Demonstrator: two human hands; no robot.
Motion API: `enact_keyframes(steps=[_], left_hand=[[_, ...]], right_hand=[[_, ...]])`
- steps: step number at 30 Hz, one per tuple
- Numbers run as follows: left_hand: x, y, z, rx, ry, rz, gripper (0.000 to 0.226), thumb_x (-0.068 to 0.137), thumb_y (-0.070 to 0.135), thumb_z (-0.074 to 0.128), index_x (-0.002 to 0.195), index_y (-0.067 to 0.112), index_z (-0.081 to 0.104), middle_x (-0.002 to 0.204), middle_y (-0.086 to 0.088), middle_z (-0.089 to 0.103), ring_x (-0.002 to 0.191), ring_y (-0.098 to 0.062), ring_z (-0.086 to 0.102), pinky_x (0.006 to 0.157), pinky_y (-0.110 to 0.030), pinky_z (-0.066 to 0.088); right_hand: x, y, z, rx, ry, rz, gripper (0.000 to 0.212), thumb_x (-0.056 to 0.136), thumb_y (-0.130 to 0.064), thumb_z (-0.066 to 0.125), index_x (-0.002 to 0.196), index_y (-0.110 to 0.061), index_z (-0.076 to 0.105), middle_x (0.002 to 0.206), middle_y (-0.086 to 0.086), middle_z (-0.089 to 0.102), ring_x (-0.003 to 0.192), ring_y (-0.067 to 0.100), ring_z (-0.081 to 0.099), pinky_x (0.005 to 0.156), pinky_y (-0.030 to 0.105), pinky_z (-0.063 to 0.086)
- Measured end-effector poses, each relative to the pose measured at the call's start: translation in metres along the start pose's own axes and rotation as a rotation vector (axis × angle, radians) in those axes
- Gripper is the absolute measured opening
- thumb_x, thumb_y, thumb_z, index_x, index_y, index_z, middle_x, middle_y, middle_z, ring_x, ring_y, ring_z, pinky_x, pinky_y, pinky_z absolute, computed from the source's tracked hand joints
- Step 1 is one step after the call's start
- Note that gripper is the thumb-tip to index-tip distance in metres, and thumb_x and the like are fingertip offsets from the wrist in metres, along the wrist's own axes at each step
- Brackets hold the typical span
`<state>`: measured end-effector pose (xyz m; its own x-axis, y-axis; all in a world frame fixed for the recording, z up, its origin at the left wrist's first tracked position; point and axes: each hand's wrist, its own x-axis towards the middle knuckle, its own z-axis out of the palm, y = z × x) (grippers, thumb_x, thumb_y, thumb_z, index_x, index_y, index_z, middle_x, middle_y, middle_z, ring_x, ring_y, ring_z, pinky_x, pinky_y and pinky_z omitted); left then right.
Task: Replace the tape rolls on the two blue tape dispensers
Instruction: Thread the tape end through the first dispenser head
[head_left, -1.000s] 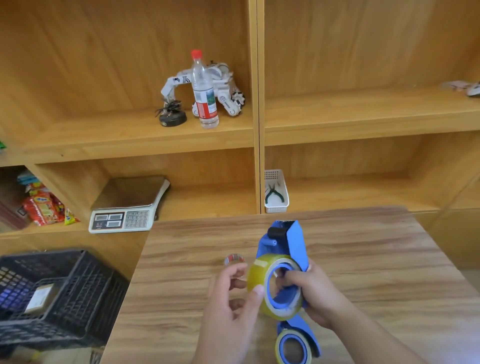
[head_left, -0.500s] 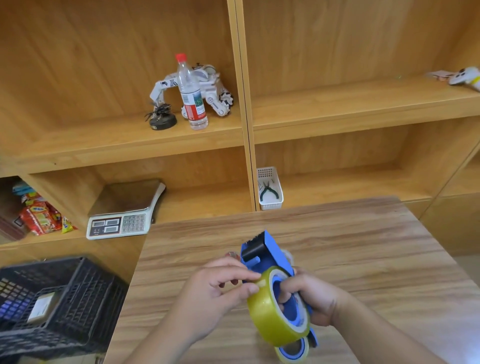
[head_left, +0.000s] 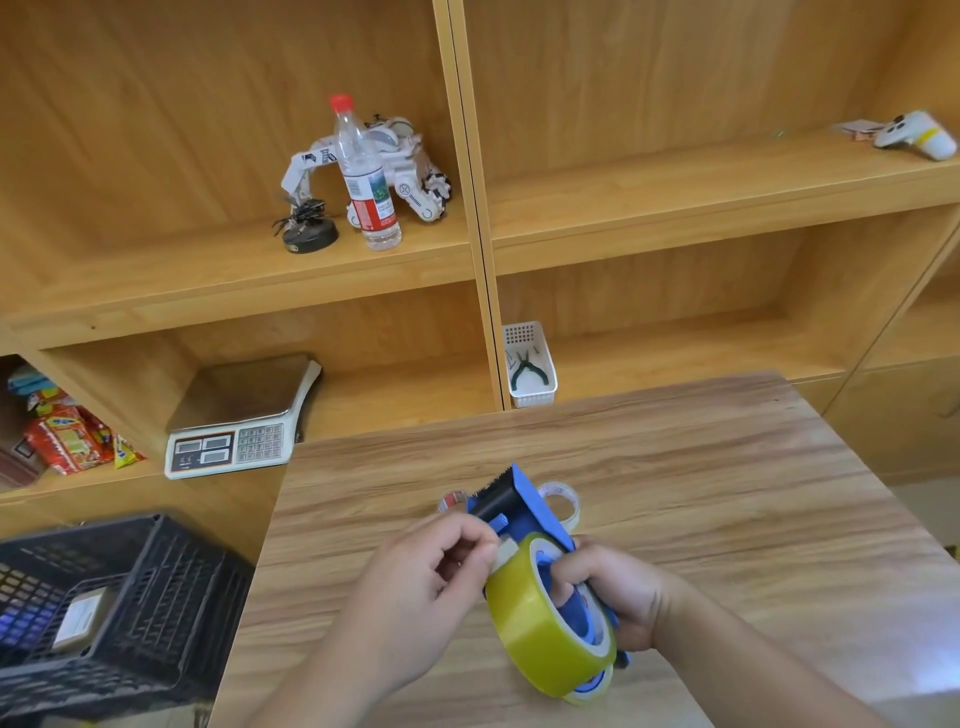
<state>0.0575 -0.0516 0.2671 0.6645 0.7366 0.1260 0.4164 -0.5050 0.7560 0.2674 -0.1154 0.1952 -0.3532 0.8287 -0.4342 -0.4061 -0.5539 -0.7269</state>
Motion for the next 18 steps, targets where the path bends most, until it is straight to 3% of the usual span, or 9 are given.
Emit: enact_keyframes(steps=[3, 8, 12, 15, 18], left_hand=[[-0.002, 0.000, -0.004, -0.088, -0.082, -0.035, 0.022, 0.090, 0.016, 0.073, 0.095, 0.037, 0.073, 0.091, 0.012, 0.073, 0.082, -0.014, 0.067, 0.075, -0.034, 0.058], [-0.001, -0.002, -0.013, 0.009, -0.183, 0.065, 0.010, 0.090, 0.031, 0.074, 0.094, 0.039, 0.077, 0.089, 0.014, 0.072, 0.081, -0.015, 0.067, 0.072, -0.030, 0.056], [0.006, 0.003, -0.026, 0.169, -0.276, 0.148, 0.006, 0.094, 0.037, 0.070, 0.092, 0.038, 0.075, 0.088, 0.017, 0.069, 0.077, -0.005, 0.061, 0.064, -0.012, 0.041], [0.017, 0.012, -0.034, 0.286, -0.363, 0.285, 0.014, 0.097, 0.041, 0.061, 0.098, 0.035, 0.074, 0.095, 0.018, 0.067, 0.085, 0.003, 0.059, 0.071, -0.015, 0.046], [0.032, 0.023, -0.038, 0.359, -0.428, 0.366, 0.016, 0.099, 0.038, 0.059, 0.098, 0.032, 0.073, 0.096, 0.015, 0.066, 0.089, 0.001, 0.059, 0.079, -0.023, 0.050]], right_hand=[[-0.002, 0.004, 0.000, 0.005, -0.013, 0.021, 0.038, 0.061, -0.001, 0.059, 0.098, 0.003, 0.063, 0.098, 0.021, 0.048, 0.078, 0.030, 0.049, 0.068, 0.034, 0.045], [-0.003, 0.010, 0.001, 0.013, -0.030, 0.042, 0.041, 0.062, -0.001, 0.057, 0.102, 0.003, 0.061, 0.092, 0.017, 0.051, 0.075, 0.029, 0.050, 0.066, 0.033, 0.044], [-0.004, 0.011, 0.003, -0.038, -0.054, 0.086, 0.037, 0.062, 0.000, 0.055, 0.097, 0.001, 0.068, 0.084, 0.014, 0.063, 0.073, 0.027, 0.060, 0.064, 0.029, 0.048], [-0.006, 0.012, 0.010, -0.014, -0.096, 0.116, 0.030, 0.064, 0.002, 0.048, 0.079, -0.005, 0.073, 0.066, 0.006, 0.068, 0.061, 0.019, 0.065, 0.058, 0.025, 0.049], [-0.004, 0.019, 0.013, 0.055, -0.120, 0.111, 0.029, 0.067, 0.005, 0.046, 0.083, -0.001, 0.069, 0.064, 0.007, 0.065, 0.057, 0.018, 0.065, 0.056, 0.026, 0.050]])
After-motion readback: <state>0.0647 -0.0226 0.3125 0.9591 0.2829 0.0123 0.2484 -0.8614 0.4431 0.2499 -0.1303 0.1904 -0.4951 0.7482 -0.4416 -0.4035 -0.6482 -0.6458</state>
